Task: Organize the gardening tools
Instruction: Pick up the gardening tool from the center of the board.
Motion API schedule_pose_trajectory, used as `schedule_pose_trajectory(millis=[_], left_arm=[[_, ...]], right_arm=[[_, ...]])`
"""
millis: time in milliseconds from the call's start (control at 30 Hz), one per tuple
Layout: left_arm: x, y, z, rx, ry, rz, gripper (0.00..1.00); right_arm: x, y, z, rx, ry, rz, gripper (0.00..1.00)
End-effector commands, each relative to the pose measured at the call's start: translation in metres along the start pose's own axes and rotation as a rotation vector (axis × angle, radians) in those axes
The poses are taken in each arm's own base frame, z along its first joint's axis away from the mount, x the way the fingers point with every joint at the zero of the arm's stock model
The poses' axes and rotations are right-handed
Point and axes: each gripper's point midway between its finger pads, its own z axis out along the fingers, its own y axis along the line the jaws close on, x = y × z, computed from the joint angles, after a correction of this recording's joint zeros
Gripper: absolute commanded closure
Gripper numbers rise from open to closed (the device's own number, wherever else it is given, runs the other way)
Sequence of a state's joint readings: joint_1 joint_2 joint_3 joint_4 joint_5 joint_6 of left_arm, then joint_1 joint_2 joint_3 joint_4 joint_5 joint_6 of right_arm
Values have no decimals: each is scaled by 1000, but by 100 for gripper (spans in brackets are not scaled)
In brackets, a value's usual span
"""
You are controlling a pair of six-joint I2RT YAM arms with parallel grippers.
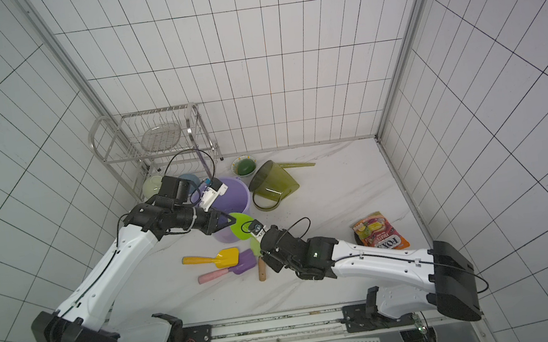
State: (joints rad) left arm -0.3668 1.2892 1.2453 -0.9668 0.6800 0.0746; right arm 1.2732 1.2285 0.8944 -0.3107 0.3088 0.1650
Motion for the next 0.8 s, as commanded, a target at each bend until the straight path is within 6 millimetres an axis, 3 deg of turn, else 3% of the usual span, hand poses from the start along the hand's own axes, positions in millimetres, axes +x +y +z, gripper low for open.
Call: schedule_pose_trajectory(millis=[0, 100, 233, 567, 767], left_arm=[[-17, -3, -20, -75, -58, 83, 100], [-27, 1, -35, -138, -90, 100, 100], [-49, 2, -69, -174, -180, 101, 100], [-92, 25, -150, -409, -373, 96, 100], [-100, 41, -173, -557, -440, 75, 100]], right_arm=[[-27, -9, -21, 24, -95, 63, 47], [-28, -22, -30, 71, -125, 106, 34], [-27, -38, -41, 105, -160, 170, 24], [-18, -57, -47, 134, -189, 264, 22], [-14, -56, -43, 134, -172, 263, 22]])
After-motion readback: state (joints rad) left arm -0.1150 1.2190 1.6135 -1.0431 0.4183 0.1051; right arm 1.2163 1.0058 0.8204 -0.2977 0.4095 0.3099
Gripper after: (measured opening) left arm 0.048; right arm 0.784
